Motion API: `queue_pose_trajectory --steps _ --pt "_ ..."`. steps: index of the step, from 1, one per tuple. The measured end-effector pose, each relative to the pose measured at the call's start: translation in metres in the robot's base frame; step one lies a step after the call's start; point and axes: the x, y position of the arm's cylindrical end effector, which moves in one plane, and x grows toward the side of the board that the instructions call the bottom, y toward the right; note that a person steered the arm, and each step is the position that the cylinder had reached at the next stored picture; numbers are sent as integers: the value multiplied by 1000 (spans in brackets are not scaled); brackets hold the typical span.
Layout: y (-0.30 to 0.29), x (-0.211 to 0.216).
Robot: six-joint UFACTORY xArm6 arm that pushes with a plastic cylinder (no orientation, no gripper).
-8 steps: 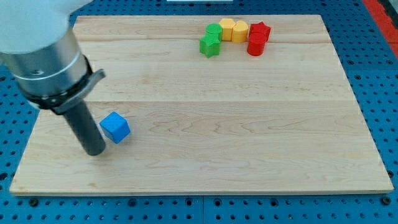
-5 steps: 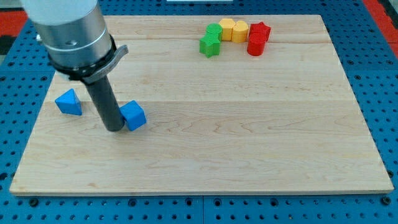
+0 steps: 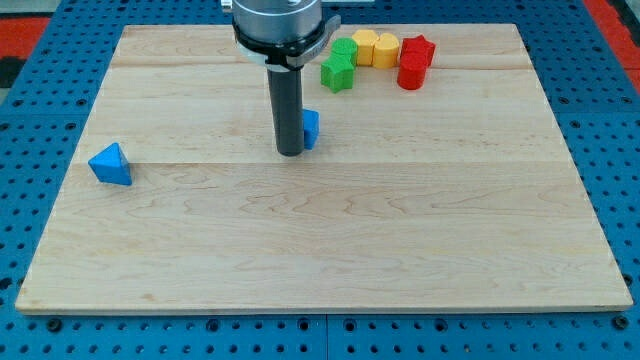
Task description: Push the blue cube closer to the red circle
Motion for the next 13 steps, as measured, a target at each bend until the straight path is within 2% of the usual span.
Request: queue_pose_trajectory --steps 4,8,10,13 --pt "-21 -57" --pt "23 -32" --pt "68 -69" --pt "79 -95"
